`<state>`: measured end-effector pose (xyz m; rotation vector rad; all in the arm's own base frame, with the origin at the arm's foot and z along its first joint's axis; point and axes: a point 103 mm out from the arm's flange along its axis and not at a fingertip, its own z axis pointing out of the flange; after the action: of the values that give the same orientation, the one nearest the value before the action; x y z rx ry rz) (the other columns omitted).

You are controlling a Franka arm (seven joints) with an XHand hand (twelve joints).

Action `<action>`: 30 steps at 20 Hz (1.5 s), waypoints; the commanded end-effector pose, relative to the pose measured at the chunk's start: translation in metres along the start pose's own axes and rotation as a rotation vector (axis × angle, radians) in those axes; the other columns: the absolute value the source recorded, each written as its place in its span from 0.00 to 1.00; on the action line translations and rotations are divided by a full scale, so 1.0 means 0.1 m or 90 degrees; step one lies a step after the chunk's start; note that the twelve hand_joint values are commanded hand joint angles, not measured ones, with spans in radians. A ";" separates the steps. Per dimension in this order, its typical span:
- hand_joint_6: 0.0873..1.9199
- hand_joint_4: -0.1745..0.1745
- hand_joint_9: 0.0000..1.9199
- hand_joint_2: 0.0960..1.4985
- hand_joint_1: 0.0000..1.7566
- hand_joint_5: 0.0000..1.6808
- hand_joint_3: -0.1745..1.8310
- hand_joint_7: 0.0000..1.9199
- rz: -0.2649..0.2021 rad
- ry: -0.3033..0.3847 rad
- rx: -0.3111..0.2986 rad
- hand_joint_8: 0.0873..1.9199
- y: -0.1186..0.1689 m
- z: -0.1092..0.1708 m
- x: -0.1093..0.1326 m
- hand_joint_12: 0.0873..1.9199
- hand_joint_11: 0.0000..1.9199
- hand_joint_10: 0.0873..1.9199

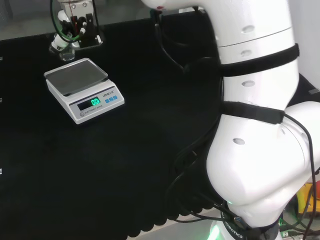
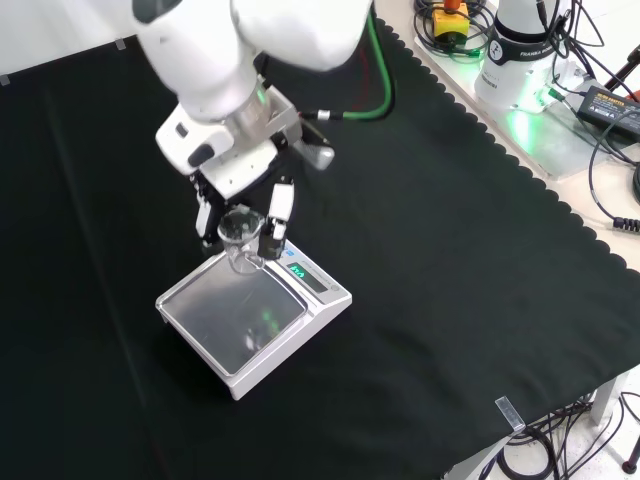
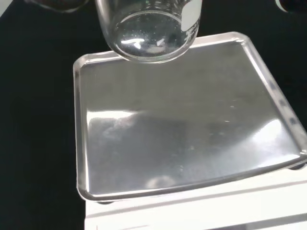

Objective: Put the beaker on the electronic balance.

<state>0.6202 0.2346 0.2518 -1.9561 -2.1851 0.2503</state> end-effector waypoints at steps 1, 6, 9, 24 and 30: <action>0.20 0.09 0.97 0.63 0.68 0.79 0.08 0.90 -0.013 0.019 0.033 0.04 0.14 0.38 -0.15 0.35 0.79 0.00; 0.20 0.10 0.97 0.63 0.68 0.79 0.08 0.90 0.016 0.042 0.050 0.04 0.18 0.65 -0.29 0.35 0.79 0.00; 0.20 0.10 0.97 0.63 0.68 0.79 0.08 0.90 0.034 0.059 0.045 0.04 0.20 0.76 -0.35 0.35 0.79 0.00; 0.20 0.12 0.97 0.64 0.68 0.79 0.08 0.90 0.040 0.052 0.039 0.04 0.30 0.96 -0.25 0.36 0.78 0.00; 0.19 0.10 0.97 0.68 0.68 0.79 0.01 0.92 0.044 0.054 0.044 0.01 0.30 0.96 -0.29 0.38 0.77 0.00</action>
<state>0.6308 0.2136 0.1560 -1.9729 -2.0459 0.2184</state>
